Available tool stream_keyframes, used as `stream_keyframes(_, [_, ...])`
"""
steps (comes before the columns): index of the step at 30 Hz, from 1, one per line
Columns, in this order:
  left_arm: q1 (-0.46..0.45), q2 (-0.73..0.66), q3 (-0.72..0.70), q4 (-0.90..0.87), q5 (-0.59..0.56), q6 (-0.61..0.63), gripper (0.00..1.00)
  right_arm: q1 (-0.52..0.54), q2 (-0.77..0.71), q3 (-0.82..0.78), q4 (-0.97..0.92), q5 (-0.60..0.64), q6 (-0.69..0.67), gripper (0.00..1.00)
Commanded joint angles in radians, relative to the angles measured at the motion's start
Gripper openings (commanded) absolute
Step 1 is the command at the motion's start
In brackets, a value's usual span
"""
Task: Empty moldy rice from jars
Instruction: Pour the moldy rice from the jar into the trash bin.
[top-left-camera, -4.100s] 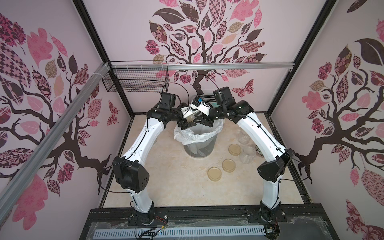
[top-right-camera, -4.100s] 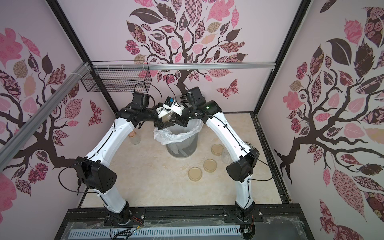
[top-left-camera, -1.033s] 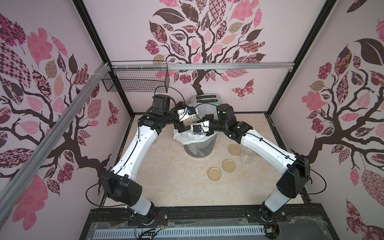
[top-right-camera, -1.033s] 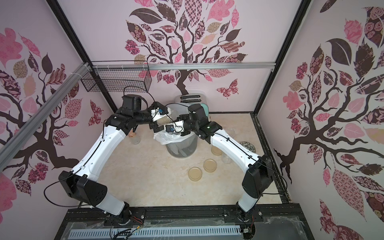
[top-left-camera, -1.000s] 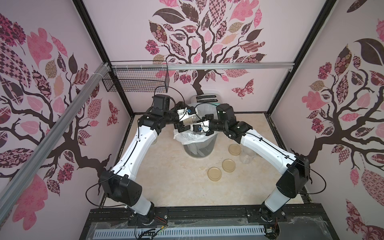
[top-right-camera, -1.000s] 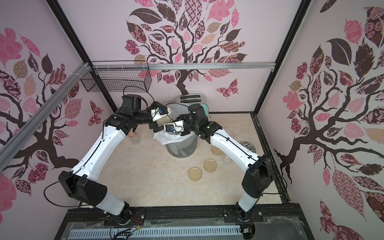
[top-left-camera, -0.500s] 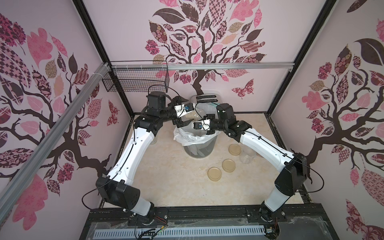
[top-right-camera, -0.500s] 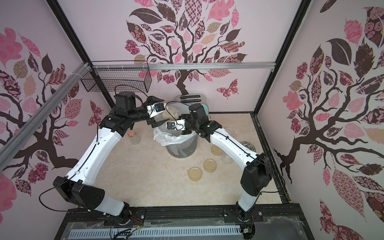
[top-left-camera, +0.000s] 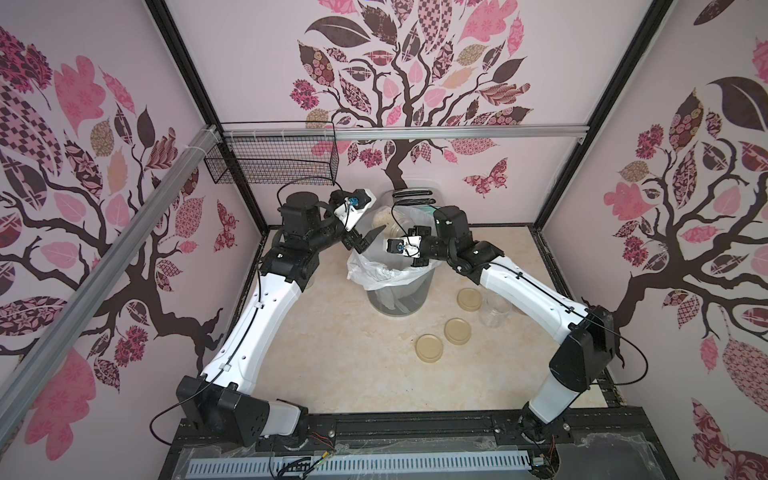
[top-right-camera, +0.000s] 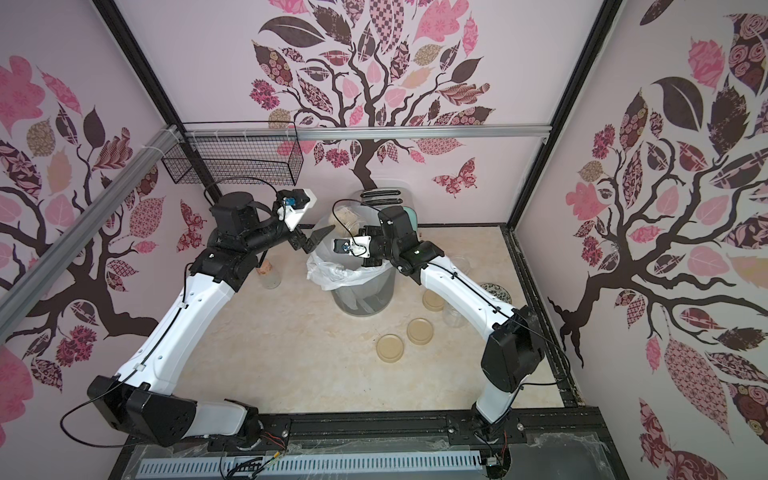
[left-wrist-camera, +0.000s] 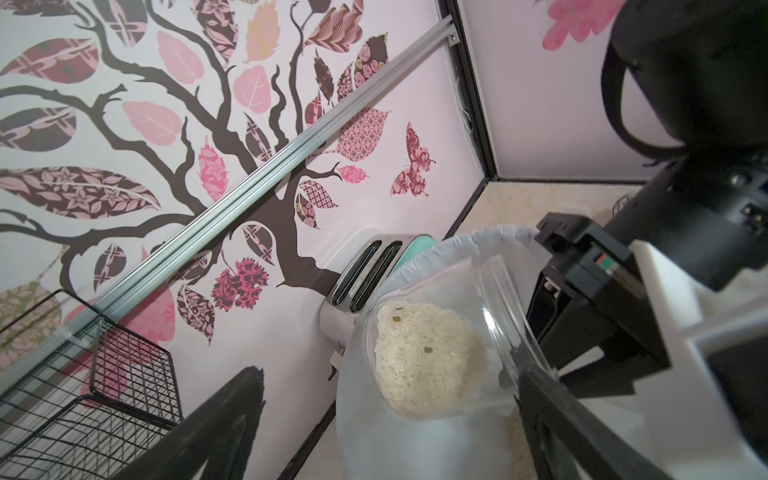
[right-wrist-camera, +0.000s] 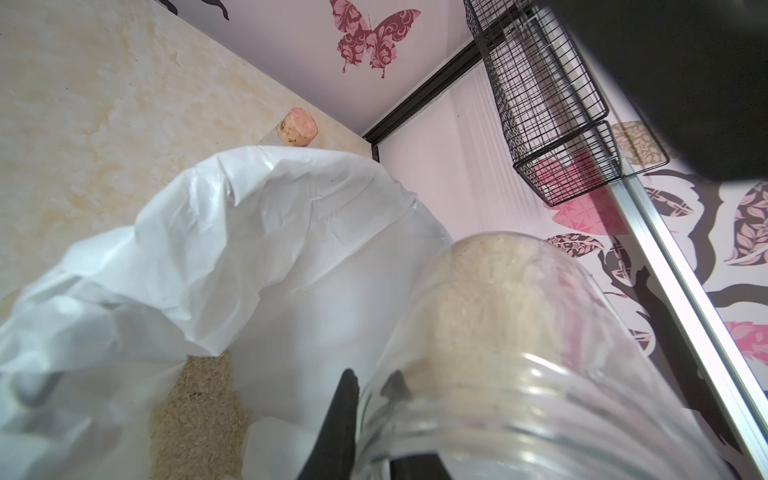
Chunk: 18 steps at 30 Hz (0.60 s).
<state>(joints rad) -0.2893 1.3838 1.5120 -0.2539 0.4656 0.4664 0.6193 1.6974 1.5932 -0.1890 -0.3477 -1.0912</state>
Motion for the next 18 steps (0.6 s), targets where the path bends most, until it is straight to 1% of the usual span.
stream_keyframes(1, [0.004, -0.022, -0.019, 0.155, -0.004, -0.27, 0.98, -0.003, -0.034, 0.013, 0.107, -0.007, 0.032, 0.0])
stream_keyframes(6, [0.004, -0.027, -0.03, 0.18, 0.034, -0.453, 0.98, -0.003, -0.04, 0.034, 0.107, -0.019, 0.031, 0.0])
stream_keyframes(10, [0.006, -0.048, -0.051, 0.227, 0.038, -0.669, 0.98, -0.004, -0.051, 0.041, 0.094, -0.023, 0.019, 0.0])
stream_keyframes(13, [0.006, -0.06, -0.073, 0.268, 0.022, -0.883, 0.98, -0.004, -0.061, 0.038, 0.094, -0.024, 0.019, 0.0])
stream_keyframes(15, [0.01, -0.065, -0.085, 0.269, -0.013, -1.063, 0.98, -0.003, -0.068, 0.036, 0.095, -0.022, 0.017, 0.0])
stream_keyframes(18, [0.013, -0.06, -0.09, 0.272, -0.019, -1.263, 0.98, -0.003, -0.074, 0.038, 0.09, -0.024, 0.013, 0.0])
